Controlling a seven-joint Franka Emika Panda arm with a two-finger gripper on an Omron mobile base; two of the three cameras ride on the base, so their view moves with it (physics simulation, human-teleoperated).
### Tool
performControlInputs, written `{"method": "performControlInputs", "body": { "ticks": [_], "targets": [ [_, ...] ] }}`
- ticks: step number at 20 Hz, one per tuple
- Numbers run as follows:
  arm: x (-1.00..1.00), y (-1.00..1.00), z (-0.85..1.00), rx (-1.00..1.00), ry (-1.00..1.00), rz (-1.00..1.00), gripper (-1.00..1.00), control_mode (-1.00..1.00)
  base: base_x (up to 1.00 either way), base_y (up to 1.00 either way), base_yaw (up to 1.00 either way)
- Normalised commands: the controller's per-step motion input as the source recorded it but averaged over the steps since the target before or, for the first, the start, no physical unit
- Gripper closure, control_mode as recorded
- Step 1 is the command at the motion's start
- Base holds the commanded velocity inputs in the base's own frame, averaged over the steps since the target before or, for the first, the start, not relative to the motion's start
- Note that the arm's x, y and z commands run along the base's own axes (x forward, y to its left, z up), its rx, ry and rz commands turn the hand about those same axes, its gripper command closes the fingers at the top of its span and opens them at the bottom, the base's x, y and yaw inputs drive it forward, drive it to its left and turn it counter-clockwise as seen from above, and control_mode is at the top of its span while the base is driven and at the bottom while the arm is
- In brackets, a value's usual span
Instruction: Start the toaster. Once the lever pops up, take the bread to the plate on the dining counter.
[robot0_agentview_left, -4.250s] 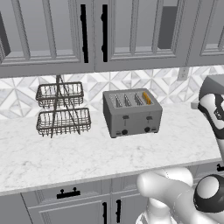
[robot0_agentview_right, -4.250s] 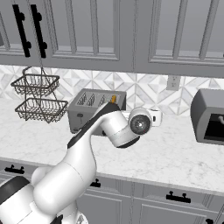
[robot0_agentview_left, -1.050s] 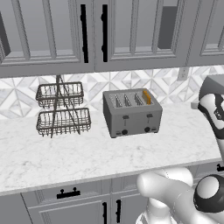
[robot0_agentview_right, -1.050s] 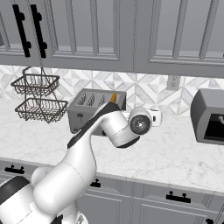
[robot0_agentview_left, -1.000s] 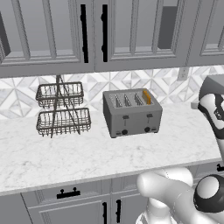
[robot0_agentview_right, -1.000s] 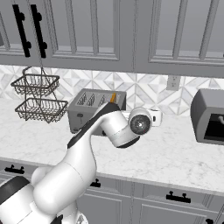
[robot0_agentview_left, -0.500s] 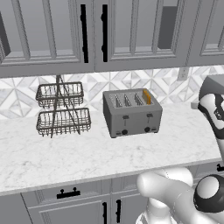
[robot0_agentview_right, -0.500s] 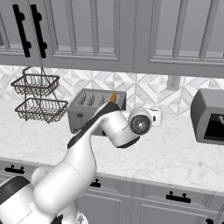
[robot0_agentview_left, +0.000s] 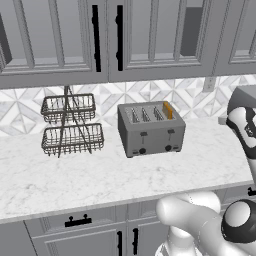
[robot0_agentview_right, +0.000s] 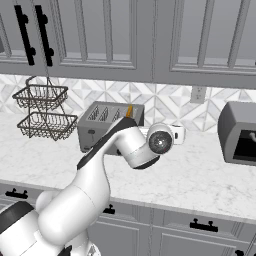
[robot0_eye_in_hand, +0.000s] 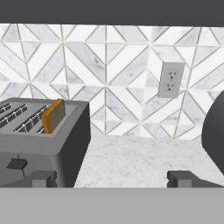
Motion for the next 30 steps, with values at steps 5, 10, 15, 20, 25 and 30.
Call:
{"method": "performControlInputs", "body": {
  "ticks": [5,10,15,20,25,30],
  "targets": [
    [0.00,0.00,0.00,0.00,0.00,0.00,-1.00,-1.00,0.00,0.00,0.00],
    [0.00,0.00,0.00,0.00,0.00,0.00,-1.00,-1.00,0.00,0.00,0.00],
    [0.01,0.32,0.10,-0.01,0.00,0.00,-1.00,-1.00,0.00,0.00,0.00],
    [0.06,0.59,0.37,-0.03,0.00,0.00,-1.00,-1.00,0.00,0.00,0.00],
    [0.34,0.39,0.07,-0.02,0.31,-0.02,-1.00,-1.00,0.00,0.00,0.00],
    [0.46,0.37,0.00,0.01,0.44,-0.02,-1.00,-1.00,0.00,0.00,0.00]
  ]
}}
